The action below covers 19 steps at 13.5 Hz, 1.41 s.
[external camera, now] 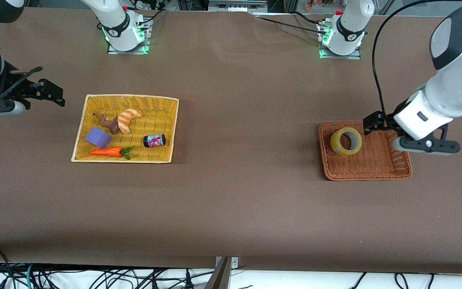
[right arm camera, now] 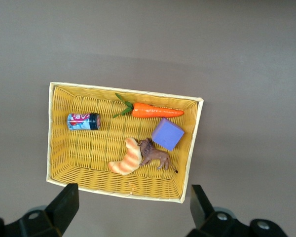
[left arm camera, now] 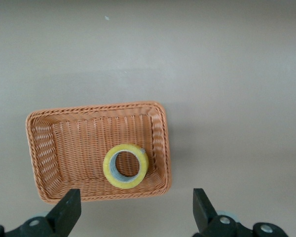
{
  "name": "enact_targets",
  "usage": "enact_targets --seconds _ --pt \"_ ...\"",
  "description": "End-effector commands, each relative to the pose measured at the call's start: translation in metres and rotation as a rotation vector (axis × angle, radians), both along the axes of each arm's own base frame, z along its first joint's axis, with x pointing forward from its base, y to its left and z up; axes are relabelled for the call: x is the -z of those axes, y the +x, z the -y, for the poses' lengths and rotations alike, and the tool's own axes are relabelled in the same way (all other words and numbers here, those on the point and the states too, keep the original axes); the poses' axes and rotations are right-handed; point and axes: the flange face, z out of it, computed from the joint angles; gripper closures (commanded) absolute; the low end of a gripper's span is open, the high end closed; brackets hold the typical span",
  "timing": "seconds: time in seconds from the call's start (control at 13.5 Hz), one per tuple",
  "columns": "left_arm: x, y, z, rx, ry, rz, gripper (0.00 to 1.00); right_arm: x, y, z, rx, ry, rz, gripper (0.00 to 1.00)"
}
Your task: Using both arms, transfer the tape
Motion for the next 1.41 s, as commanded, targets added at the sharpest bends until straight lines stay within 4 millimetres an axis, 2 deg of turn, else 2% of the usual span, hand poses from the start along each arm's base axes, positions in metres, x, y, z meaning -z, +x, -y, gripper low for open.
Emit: enact_targets --seconds 0.0,0.15,0.37,0.59,1.33 --pt "0.002 -0.040 -0.003 -0.061 -0.009 0.050 0.00 -0.006 0.000 0.002 0.010 0.000 0.013 0.00" --pt "0.006 -0.059 -0.005 -0.056 0.000 0.050 0.00 -0.007 0.000 0.003 0.010 0.000 0.014 0.00" --pt "0.010 -0.057 -0.011 -0.064 0.006 0.016 0.00 -0.008 -0.001 0.002 0.009 0.001 0.013 0.00" --pt "0.008 -0.058 -0.003 -0.053 0.008 0.011 0.00 -0.006 -0.001 -0.001 0.001 -0.002 0.004 0.00" --pt "0.007 -0.058 0.000 -0.048 0.010 0.005 0.00 -0.006 -0.001 0.002 -0.023 -0.004 0.004 0.00"
